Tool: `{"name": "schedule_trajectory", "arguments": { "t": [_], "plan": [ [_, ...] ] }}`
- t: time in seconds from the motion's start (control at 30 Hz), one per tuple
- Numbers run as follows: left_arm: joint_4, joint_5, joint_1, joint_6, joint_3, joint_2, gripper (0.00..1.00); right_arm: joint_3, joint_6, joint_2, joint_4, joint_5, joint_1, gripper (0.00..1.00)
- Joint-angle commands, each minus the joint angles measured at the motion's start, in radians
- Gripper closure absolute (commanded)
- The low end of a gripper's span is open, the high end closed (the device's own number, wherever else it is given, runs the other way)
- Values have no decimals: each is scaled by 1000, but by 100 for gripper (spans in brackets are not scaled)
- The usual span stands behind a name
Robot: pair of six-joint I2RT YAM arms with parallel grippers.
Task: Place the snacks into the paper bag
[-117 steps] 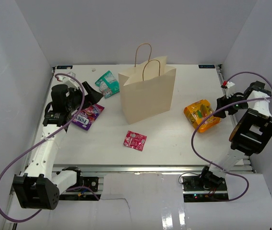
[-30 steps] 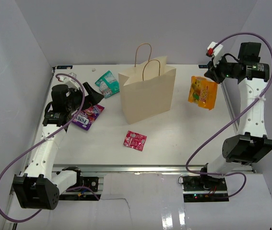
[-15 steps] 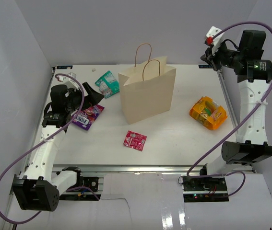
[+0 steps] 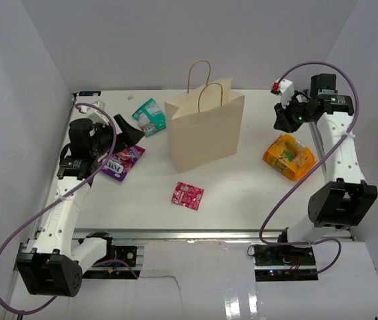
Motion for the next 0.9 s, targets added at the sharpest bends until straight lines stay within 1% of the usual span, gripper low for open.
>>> {"name": "schedule_trajectory", "arguments": {
  "t": [0.0, 0.03, 0.07, 0.1, 0.13, 0.17, 0.2, 0.23, 0.27, 0.33, 0.37, 0.4, 0.47, 0.53, 0.57, 0.6, 0.63, 0.67, 0.7, 0.73, 0.77, 0.8, 0.87],
  "plan": [
    [2, 19, -4, -3, -2, -26, 2, -93, 39, -30, -27, 121, -5, 81],
    [4, 20, -4, -3, -2, -25, 2, -119, 68, -42, -16, 150, -4, 77],
    [4, 20, -5, -3, -4, -23, 2, -142, 85, -52, 16, 212, -4, 74],
    [6, 23, -5, -4, -4, -22, 2, -191, 107, -59, 33, 246, -2, 66],
    [7, 25, -5, -5, -2, -22, 2, -214, 126, -76, 45, 277, -1, 61],
    [9, 26, -5, -6, -4, -20, 2, -240, 136, -85, 59, 349, 9, 56],
    [9, 28, -5, -8, -5, -20, 2, -268, 148, -95, 96, 395, 16, 45],
    [12, 31, -5, -11, -8, -20, 2, -326, 177, -110, 117, 494, 24, 38],
    [15, 32, -5, -11, -11, -20, 2, -350, 191, -112, 134, 535, 30, 34],
    [19, 34, -5, -17, -18, -22, 2, -390, 240, -110, 154, 618, 39, 19],
    [19, 36, -7, -17, -21, -20, 2, -397, 292, -105, 150, 653, 39, 6],
    [22, 36, -7, -18, -22, -22, 2, -398, 324, -99, 138, 664, 39, 10],
    [24, 37, -5, -21, -28, -23, 2, -398, 393, -79, 115, 655, 39, 10],
    [25, 37, -5, -23, -31, -26, 2, -415, 400, -82, 116, 638, 41, 10],
    [25, 37, -7, -21, -33, -28, 2, -444, 391, -84, 124, 661, 45, 10],
    [25, 37, -5, -20, -35, -31, 2, -459, 334, -92, 127, 671, 45, 10],
    [25, 36, -7, -20, -38, -35, 2, -481, 306, -98, 159, 722, 45, 10],
    [24, 36, -7, -20, -44, -40, 2, -533, 274, -104, 180, 745, 45, 10],
    [25, 34, -7, -20, -47, -41, 2, -561, 189, -127, 203, 756, 45, 10],
    [25, 36, -5, -20, -51, -45, 2, -587, 132, -139, 238, 729, 45, 10],
    [24, 36, -7, -21, -54, -45, 2, -649, 71, -160, 265, 704, 44, 10],
    [27, 36, -7, -21, -62, -45, 2, -689, -20, -206, 303, 695, 44, 10],
    [29, 36, -7, -18, -67, -45, 2, -752, -97, -242, 425, 687, 45, 10]
  ]
}}
